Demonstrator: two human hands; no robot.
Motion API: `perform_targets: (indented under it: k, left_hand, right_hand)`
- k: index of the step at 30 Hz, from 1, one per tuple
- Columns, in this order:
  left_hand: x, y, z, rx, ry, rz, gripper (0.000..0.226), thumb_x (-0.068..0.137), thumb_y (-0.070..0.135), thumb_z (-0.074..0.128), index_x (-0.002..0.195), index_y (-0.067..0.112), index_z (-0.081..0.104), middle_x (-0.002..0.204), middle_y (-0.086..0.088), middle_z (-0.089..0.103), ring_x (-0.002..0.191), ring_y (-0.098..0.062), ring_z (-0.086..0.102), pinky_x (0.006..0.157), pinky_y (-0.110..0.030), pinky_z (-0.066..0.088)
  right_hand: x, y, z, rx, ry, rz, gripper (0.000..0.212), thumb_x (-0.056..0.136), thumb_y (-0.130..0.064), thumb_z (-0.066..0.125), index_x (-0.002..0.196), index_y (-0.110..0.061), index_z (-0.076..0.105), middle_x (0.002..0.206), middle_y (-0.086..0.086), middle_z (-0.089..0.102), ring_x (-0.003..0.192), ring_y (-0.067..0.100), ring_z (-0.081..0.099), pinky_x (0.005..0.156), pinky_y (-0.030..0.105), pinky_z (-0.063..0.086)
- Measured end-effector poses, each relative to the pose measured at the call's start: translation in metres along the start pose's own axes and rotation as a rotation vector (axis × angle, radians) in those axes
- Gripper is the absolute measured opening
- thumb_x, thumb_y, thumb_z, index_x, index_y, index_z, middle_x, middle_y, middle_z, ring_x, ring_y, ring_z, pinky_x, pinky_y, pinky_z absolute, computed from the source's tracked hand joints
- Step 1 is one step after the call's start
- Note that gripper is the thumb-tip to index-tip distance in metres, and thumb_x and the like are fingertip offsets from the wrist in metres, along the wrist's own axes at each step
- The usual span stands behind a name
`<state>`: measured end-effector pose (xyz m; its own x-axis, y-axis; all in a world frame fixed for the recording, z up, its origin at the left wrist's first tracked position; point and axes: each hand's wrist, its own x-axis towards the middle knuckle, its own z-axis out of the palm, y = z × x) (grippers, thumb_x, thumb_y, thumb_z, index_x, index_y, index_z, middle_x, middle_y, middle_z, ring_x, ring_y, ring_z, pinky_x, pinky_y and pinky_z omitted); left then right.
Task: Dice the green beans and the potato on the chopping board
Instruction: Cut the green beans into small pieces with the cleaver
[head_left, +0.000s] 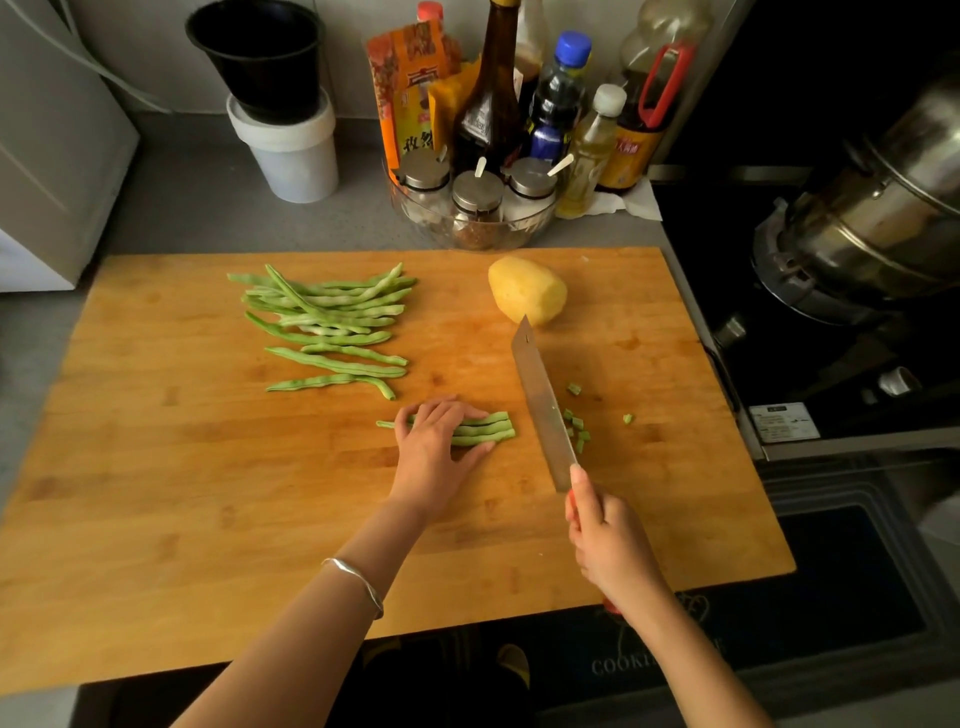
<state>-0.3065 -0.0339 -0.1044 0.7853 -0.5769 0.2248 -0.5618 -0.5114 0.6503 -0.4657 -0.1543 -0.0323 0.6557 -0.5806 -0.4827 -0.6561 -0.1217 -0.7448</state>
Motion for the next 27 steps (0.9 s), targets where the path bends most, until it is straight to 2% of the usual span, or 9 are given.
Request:
perform_targets:
  k: [3,9,13,20,23,27]
  left_hand:
    - [0.003,0.005,0.004,0.005,-0.014,-0.021,0.030,0.078,0.036,0.074,0.105,0.029,0.063,0.110,0.011,0.062,0.119,-0.014,0.048,0.106,-0.043,0.019]
    - [-0.002,0.001,-0.001,0.014,-0.018,0.041,0.044,0.082,0.038,0.070,0.122,0.024,0.058,0.117,0.005,0.060,0.119,-0.016,0.046,0.107,-0.031,0.016]
    - [0.000,-0.003,-0.002,-0.024,-0.033,0.044,0.034,0.082,0.027,0.071,0.115,0.023,0.062,0.114,0.006,0.060,0.109,-0.016,0.052,0.100,-0.022,0.020]
    - [0.003,-0.006,0.001,-0.104,-0.047,0.040,0.027,0.080,0.024,0.074,0.105,0.021,0.065,0.110,0.008,0.064,0.103,-0.014,0.056,0.095,-0.028,0.030]
    - [0.004,-0.008,0.002,-0.107,-0.034,0.033,0.025,0.080,0.025,0.074,0.103,0.021,0.066,0.109,0.009,0.064,0.103,-0.012,0.056,0.095,-0.028,0.031]
    - [0.003,-0.007,0.001,-0.093,-0.033,0.053,0.025,0.081,0.029,0.070,0.104,0.020,0.065,0.109,0.007,0.064,0.104,-0.013,0.056,0.095,-0.027,0.029]
  right_hand:
    - [-0.002,-0.002,-0.006,0.022,-0.009,-0.022,0.054,0.096,-0.057,0.030,0.065,-0.014,0.042,0.042,-0.007,0.033,0.037,0.007,0.031,0.044,0.023,0.025]
    - [-0.007,-0.013,0.001,0.071,-0.073,-0.057,0.053,0.097,-0.056,0.033,0.068,-0.013,0.044,0.048,-0.005,0.035,0.039,0.009,0.032,0.040,0.019,0.025]
    - [-0.009,-0.016,0.004,0.056,-0.094,-0.051,0.052,0.098,-0.055,0.034,0.067,-0.014,0.044,0.047,-0.006,0.035,0.038,0.008,0.033,0.040,0.019,0.026]
    - [-0.004,-0.013,0.011,-0.031,-0.099,-0.014,0.055,0.094,-0.061,0.031,0.067,-0.015,0.044,0.046,-0.006,0.036,0.039,0.008,0.035,0.046,0.025,0.028]
    - [0.003,-0.020,0.017,-0.120,-0.074,-0.025,0.057,0.095,-0.061,0.028,0.063,-0.017,0.045,0.050,-0.004,0.040,0.045,0.014,0.039,0.051,0.030,0.031]
    - [0.021,-0.032,0.023,-0.128,-0.058,-0.026,0.062,0.092,-0.066,0.025,0.060,-0.017,0.046,0.047,-0.005,0.039,0.043,0.015,0.038,0.050,0.031,0.030]
